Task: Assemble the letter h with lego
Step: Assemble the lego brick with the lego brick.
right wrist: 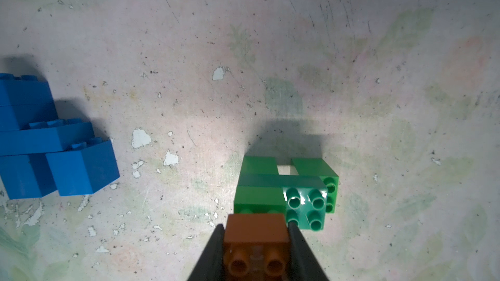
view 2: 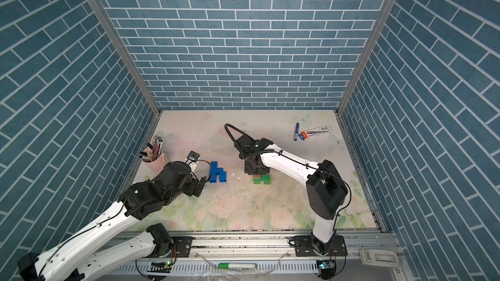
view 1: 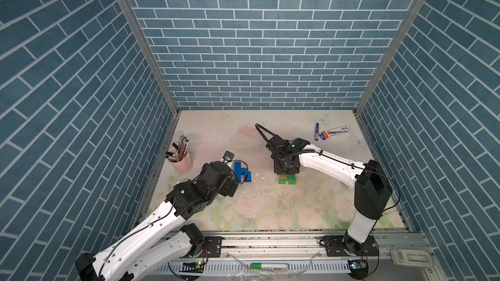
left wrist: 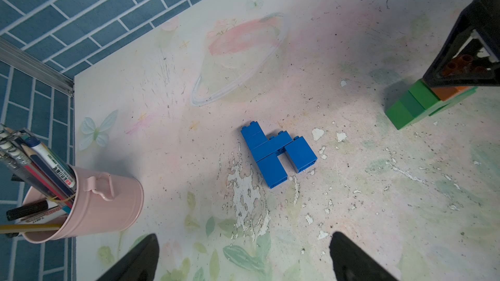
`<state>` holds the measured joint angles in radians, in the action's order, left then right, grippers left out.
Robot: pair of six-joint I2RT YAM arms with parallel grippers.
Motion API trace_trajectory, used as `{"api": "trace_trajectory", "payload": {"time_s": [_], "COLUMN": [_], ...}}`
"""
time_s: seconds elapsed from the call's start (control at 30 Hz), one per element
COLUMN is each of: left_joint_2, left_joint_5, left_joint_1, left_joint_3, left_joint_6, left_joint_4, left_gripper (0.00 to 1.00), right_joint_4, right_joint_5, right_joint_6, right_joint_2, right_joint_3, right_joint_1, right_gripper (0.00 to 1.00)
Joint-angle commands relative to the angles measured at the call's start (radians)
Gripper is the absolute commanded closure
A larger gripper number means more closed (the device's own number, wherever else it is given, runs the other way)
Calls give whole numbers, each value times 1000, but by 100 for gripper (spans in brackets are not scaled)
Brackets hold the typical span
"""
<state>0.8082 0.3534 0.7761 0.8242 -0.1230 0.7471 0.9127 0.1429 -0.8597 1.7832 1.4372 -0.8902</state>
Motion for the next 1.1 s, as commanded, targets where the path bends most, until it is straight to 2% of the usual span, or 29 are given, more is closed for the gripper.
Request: {"api": "trace_trajectory", "payload": {"time_s": [0.0, 0.17, 0.4, 0.57, 0.7, 0.9, 1.07], "left_joint_2": [-9, -8, -10, -10, -10, -10, -9], "left_joint_5": [-5, -8, -8, -13, -20, -22, -24], "left_joint_1": [-8, -7, -7, -8, -8, -7, -8], "left_joint_3": [10, 11, 11, 10, 10, 10, 12], "left_joint_6": [-1, 0, 0, 0, 0, 0, 0], "left_joint_4": [11, 11, 12, 13, 11, 12, 11], "left_gripper": [1, 1, 1, 1, 1, 1, 1], "right_joint_4": [31, 53, 43, 17, 39, 57, 38], "right_joint_5": [12, 4, 44, -47, -74, -30, -31], "right_joint_6": [-34, -25, -48, -51, -51, -52, -51], "right_joint_2": [-3, 48, 38, 70, 73, 135, 61], "right_joint_3": [-4, 15, 2, -24, -58, -72, -55], "right_joint_1": [0, 11, 13, 9, 8, 3, -1], "right_gripper": [100, 100, 100, 100, 100, 100, 100]}}
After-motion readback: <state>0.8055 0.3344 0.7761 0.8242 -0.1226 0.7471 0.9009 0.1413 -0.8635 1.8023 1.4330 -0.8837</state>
